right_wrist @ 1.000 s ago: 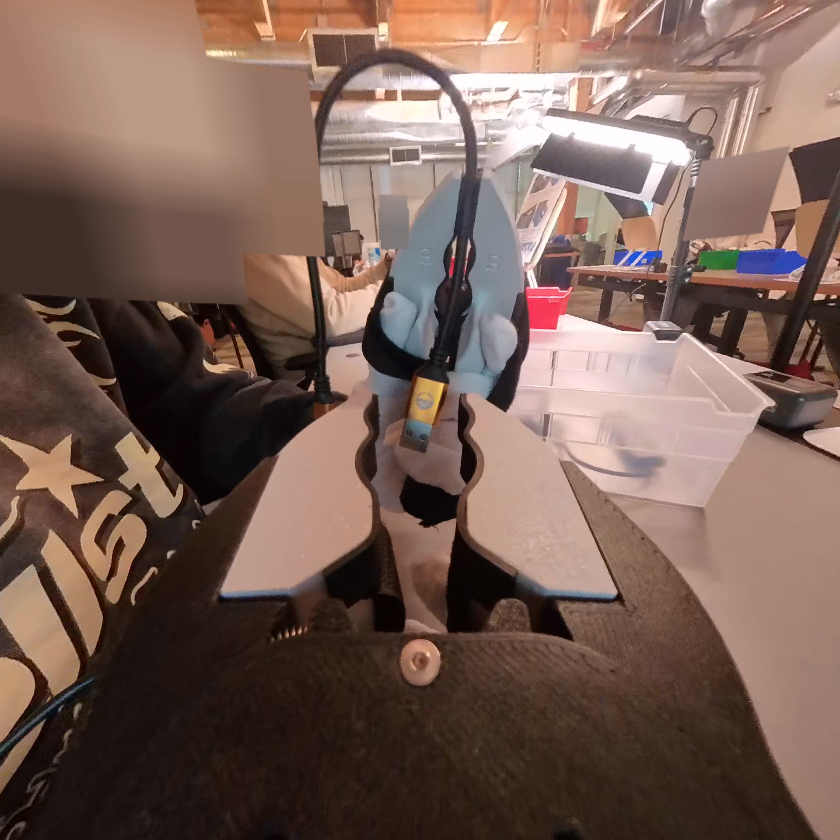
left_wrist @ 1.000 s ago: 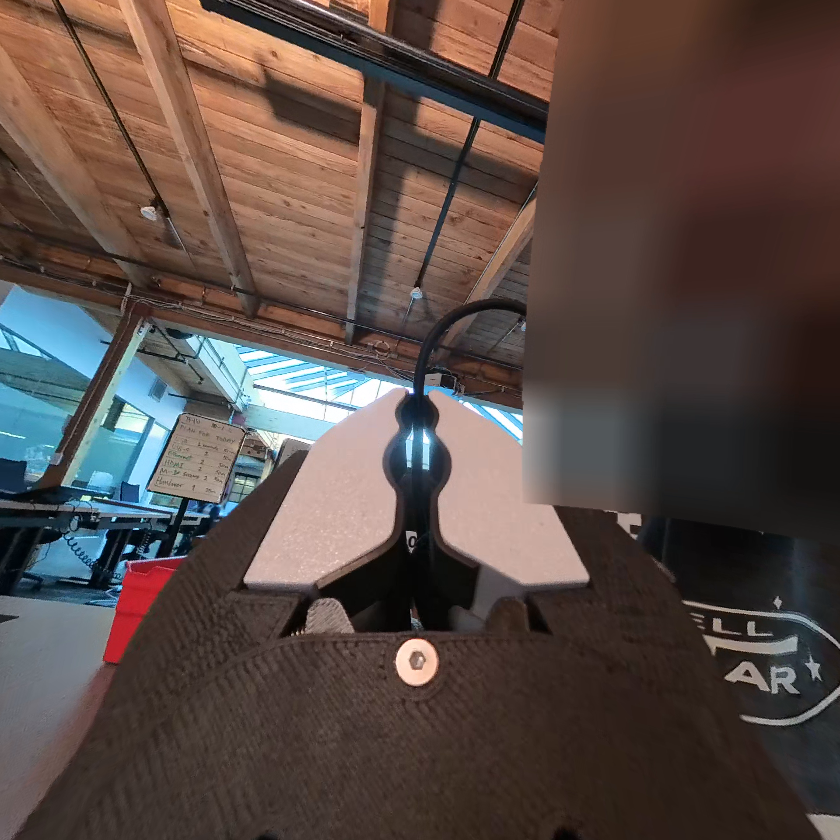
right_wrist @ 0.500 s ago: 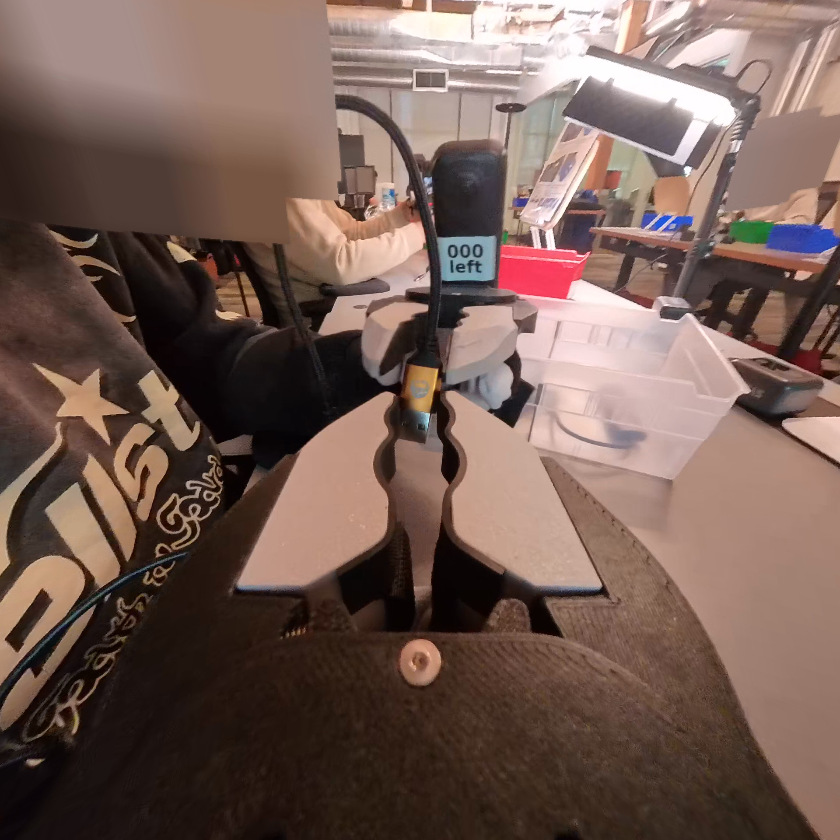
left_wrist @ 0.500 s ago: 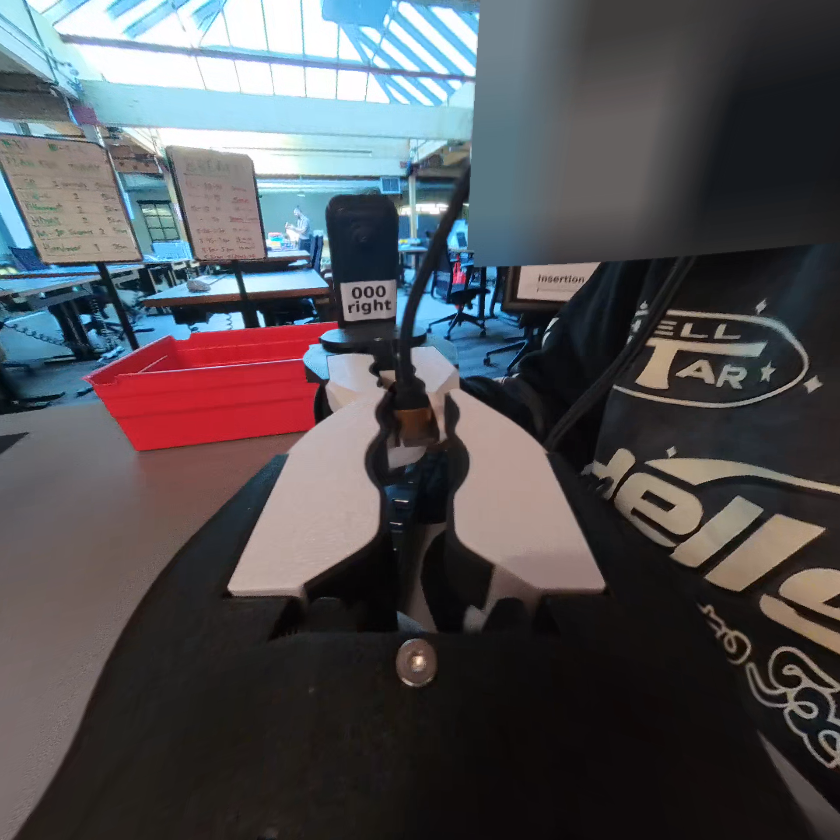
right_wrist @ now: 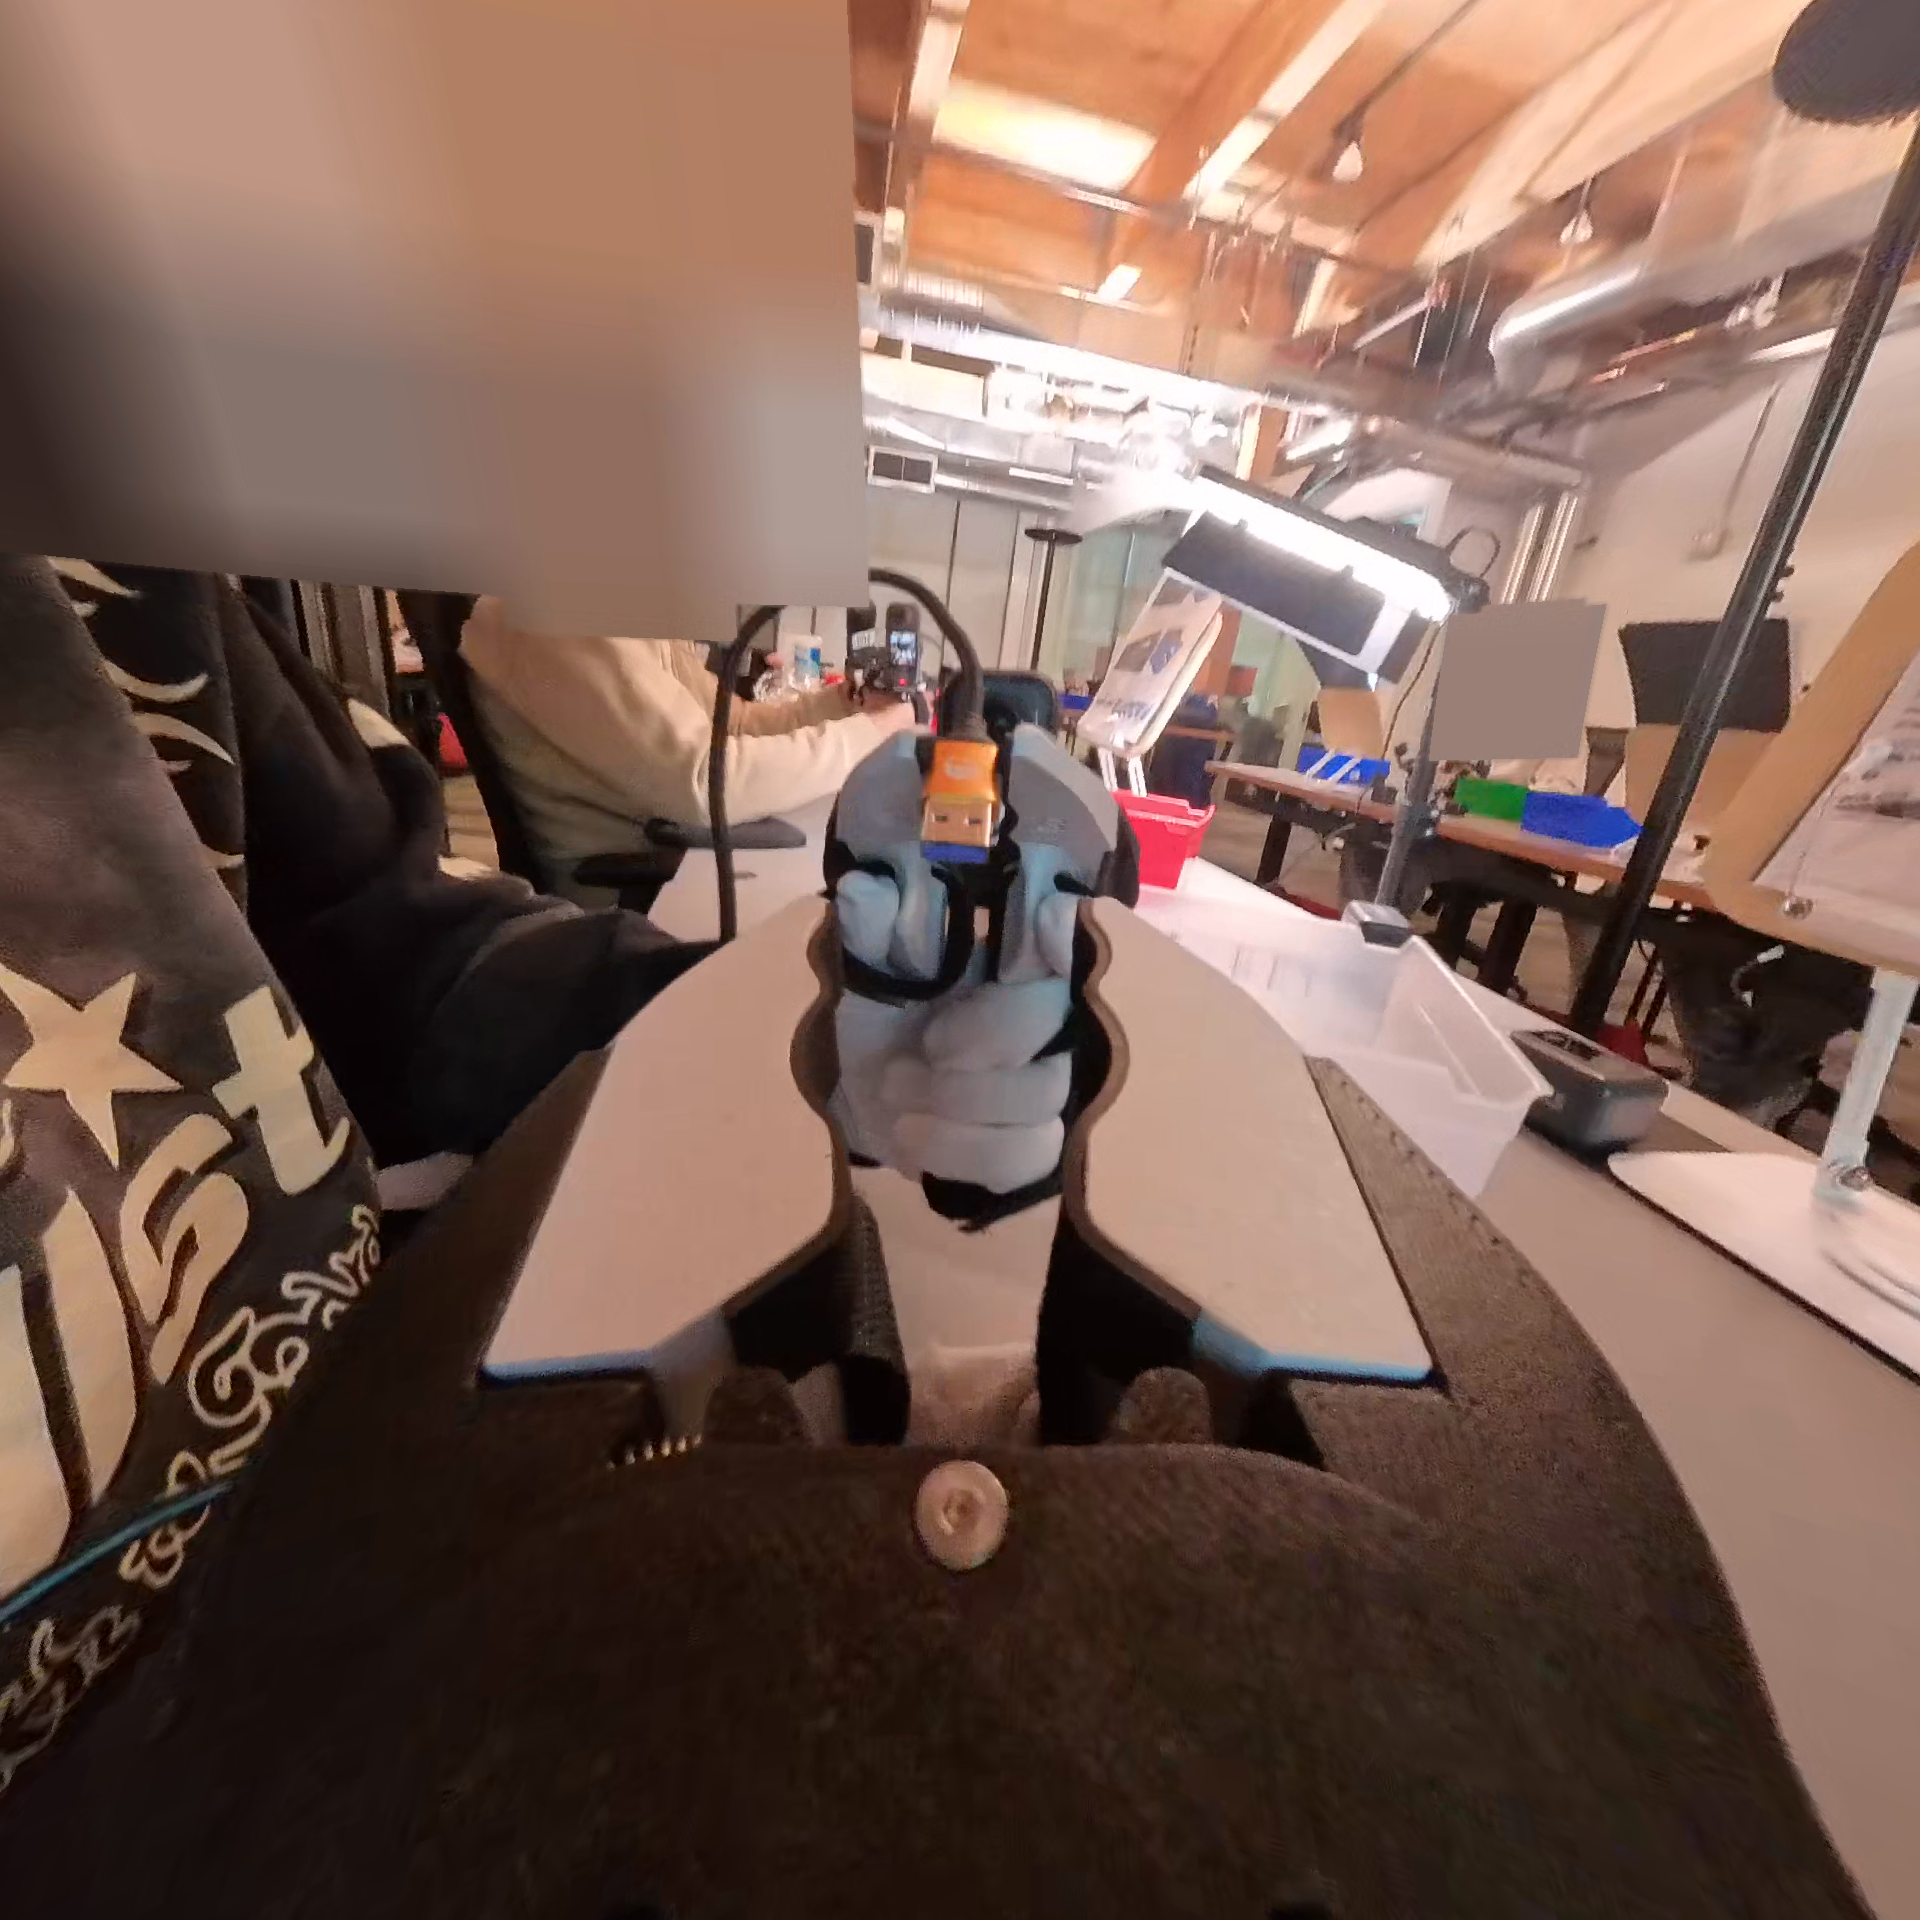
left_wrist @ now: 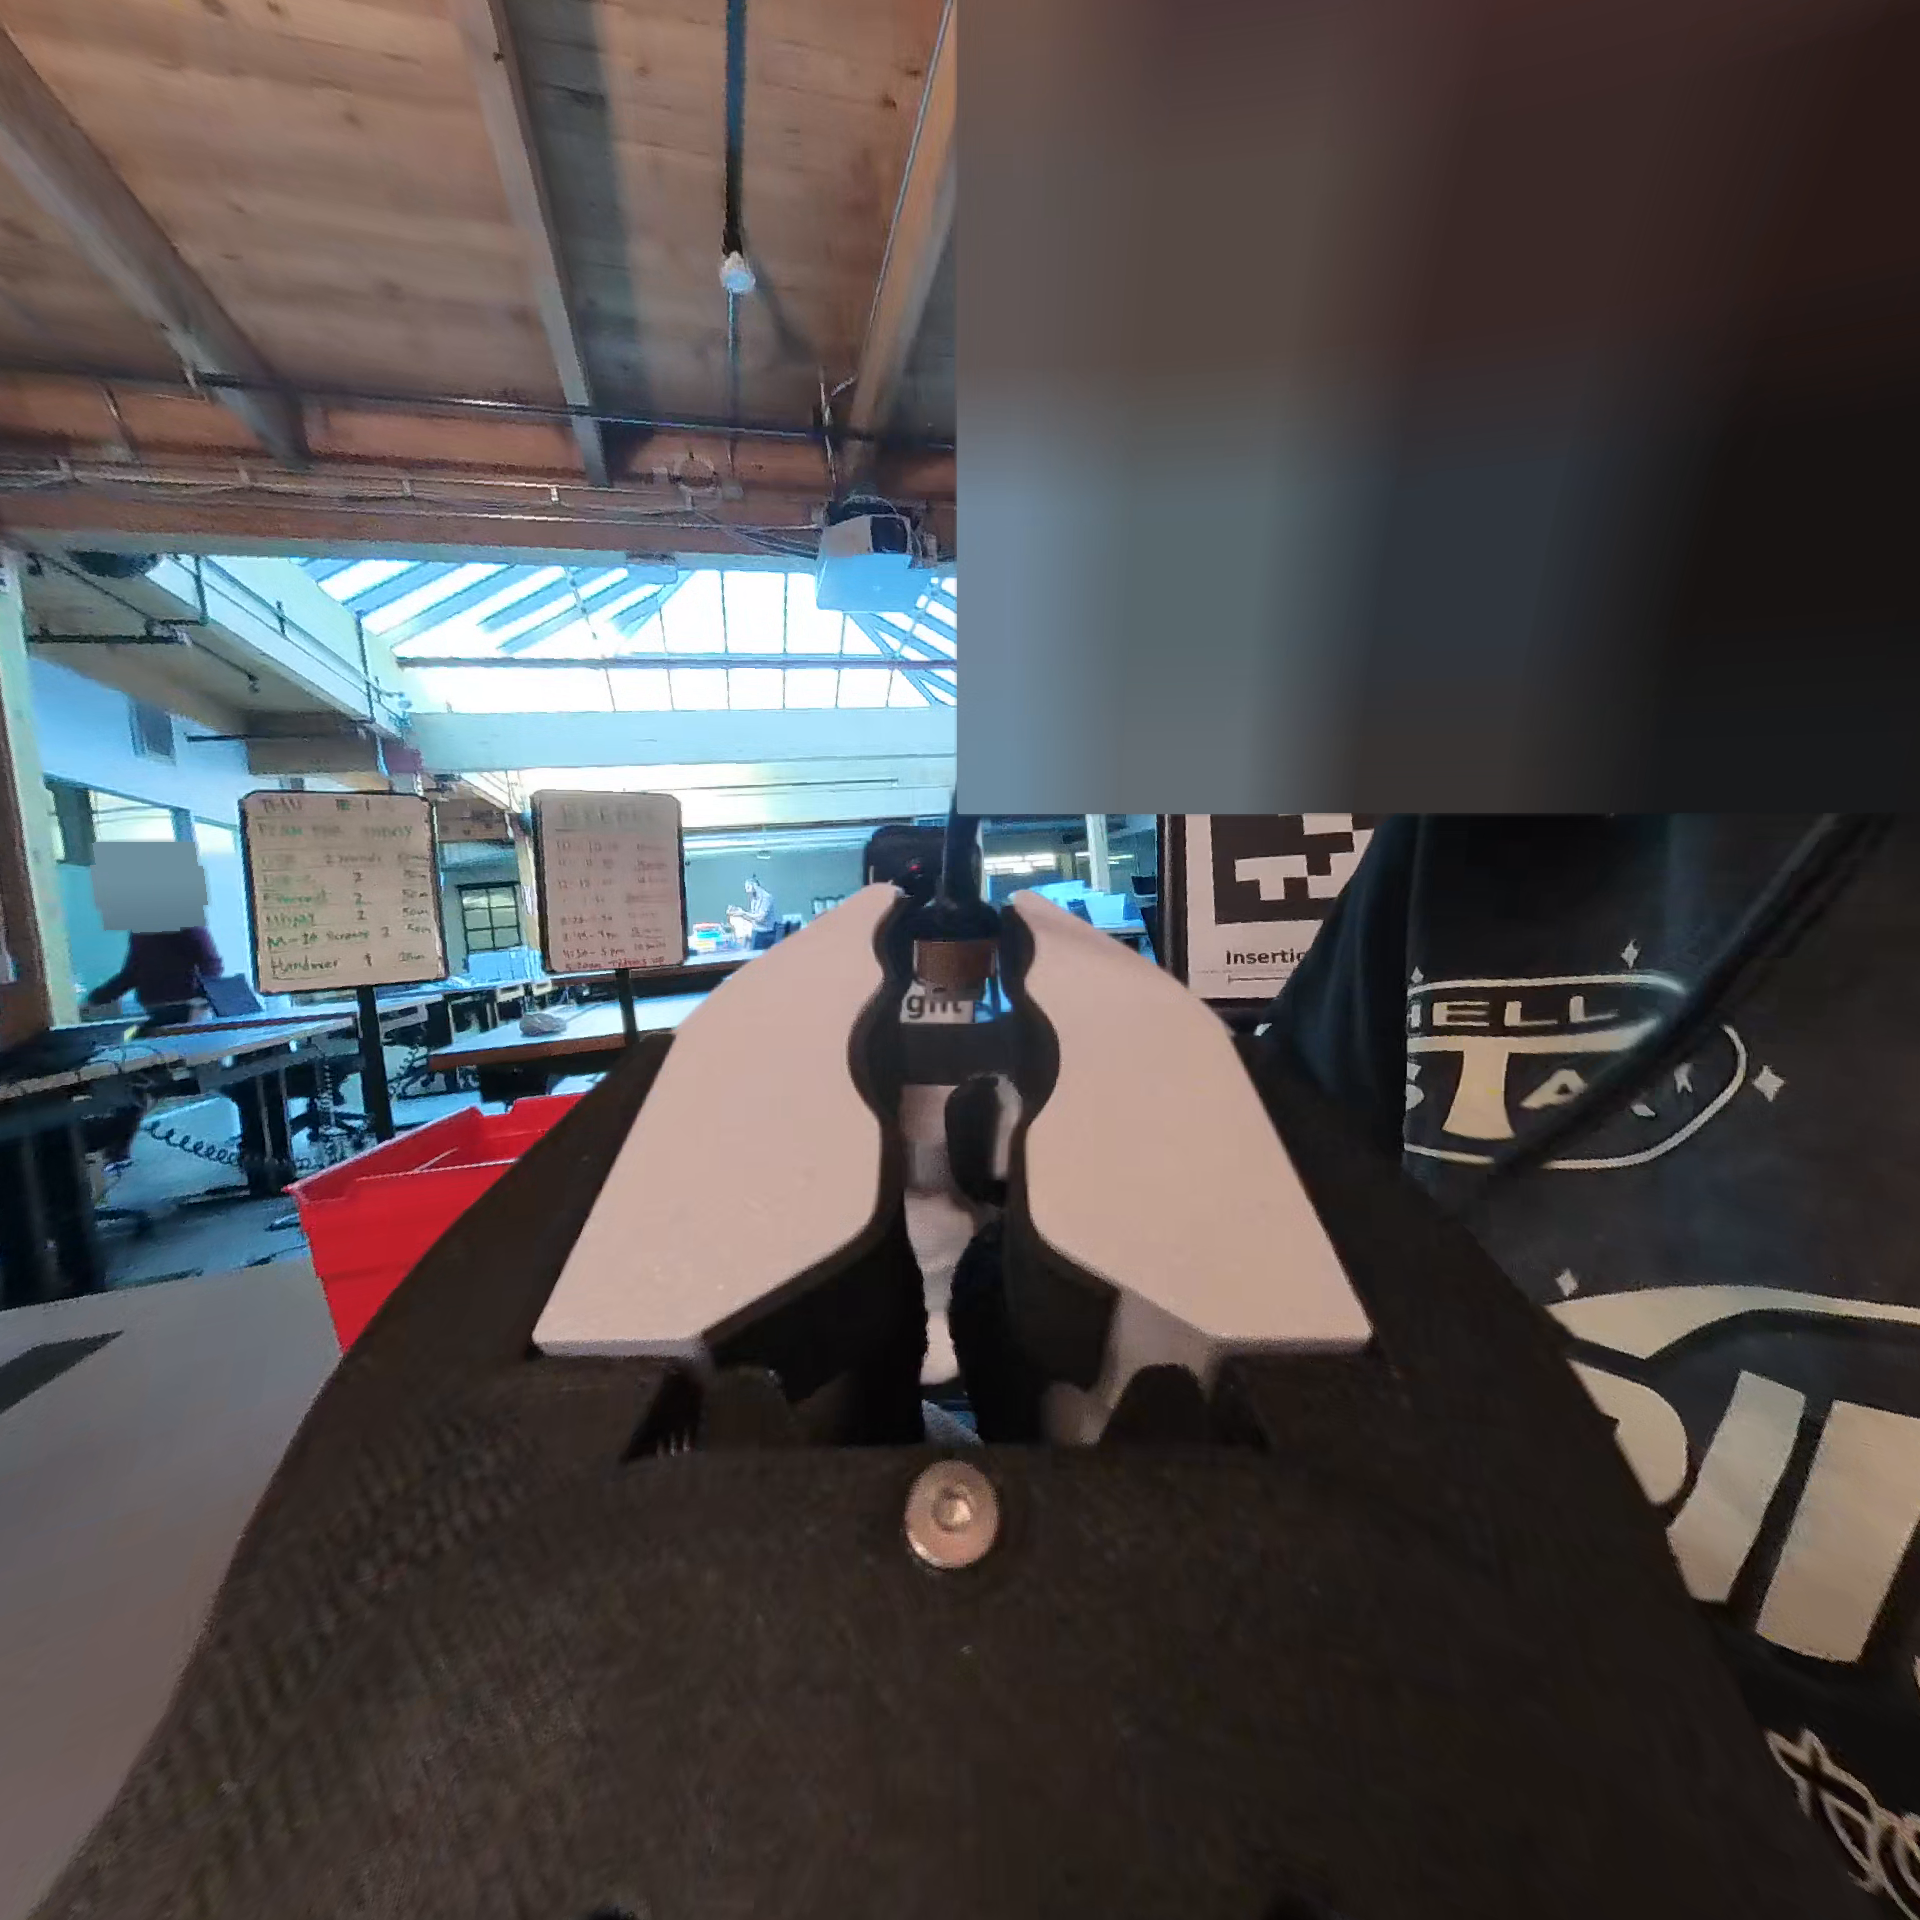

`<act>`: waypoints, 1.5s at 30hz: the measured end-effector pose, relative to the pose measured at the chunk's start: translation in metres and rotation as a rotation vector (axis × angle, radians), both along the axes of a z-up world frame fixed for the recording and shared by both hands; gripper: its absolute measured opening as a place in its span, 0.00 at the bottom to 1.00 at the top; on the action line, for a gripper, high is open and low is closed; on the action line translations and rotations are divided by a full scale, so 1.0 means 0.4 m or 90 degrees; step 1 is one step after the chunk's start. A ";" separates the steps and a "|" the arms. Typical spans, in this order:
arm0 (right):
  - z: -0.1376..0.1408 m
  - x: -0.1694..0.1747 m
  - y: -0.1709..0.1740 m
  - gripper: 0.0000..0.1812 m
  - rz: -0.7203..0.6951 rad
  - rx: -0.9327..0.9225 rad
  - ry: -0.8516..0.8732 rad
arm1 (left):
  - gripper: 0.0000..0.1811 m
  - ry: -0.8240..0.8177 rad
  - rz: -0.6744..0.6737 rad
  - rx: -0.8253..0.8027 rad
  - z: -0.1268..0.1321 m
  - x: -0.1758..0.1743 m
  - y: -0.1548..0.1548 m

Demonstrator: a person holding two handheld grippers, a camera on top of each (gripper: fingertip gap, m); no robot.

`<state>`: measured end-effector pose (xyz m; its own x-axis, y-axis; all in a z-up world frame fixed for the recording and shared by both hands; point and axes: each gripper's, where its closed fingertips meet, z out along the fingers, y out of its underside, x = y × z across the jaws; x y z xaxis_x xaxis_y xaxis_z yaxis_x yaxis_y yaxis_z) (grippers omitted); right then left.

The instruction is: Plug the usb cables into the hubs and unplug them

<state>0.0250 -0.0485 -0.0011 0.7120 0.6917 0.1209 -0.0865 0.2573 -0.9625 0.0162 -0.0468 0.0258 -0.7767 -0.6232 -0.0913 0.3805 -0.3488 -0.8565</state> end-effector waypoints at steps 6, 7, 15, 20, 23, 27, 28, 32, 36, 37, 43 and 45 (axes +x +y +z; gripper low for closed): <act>0.003 -0.014 -0.007 0.15 0.037 -0.026 0.026 | 0.08 -0.010 0.020 0.048 -0.016 0.008 -0.026; 0.004 -0.016 -0.010 0.11 0.043 -0.025 0.030 | 0.08 -0.007 0.018 0.056 -0.021 0.009 -0.030; -0.007 -0.005 -0.013 0.07 0.040 -0.032 0.000 | 0.12 0.084 0.012 0.144 -0.061 0.028 -0.042; -0.012 -0.007 -0.012 0.07 0.040 -0.038 -0.016 | 0.09 0.098 0.018 0.166 -0.069 0.031 -0.046; -0.016 -0.002 -0.009 0.07 0.037 -0.045 -0.017 | 0.10 0.112 0.005 0.145 -0.069 0.035 -0.044; -0.018 -0.006 -0.009 0.07 0.039 -0.047 -0.020 | 0.10 0.105 0.011 0.151 -0.066 0.033 -0.047; -0.018 -0.005 -0.008 0.07 0.038 -0.048 -0.020 | 0.09 0.105 0.017 0.153 -0.066 0.034 -0.046; -0.018 -0.003 -0.007 0.07 0.038 -0.050 -0.017 | 0.09 0.110 0.014 0.145 -0.065 0.036 -0.046; -0.023 -0.004 -0.006 0.07 0.041 -0.054 -0.022 | 0.09 0.105 0.012 0.147 -0.063 0.034 -0.047; -0.023 -0.004 -0.006 0.07 0.040 -0.055 -0.023 | 0.09 0.106 0.016 0.151 -0.063 0.035 -0.046; -0.026 0.012 0.014 0.11 0.010 -0.072 -0.010 | 0.09 0.095 0.058 0.148 -0.056 0.041 -0.028; -0.030 0.047 0.035 0.33 -0.051 -0.094 -0.022 | 0.09 0.087 0.072 0.119 -0.039 0.039 -0.006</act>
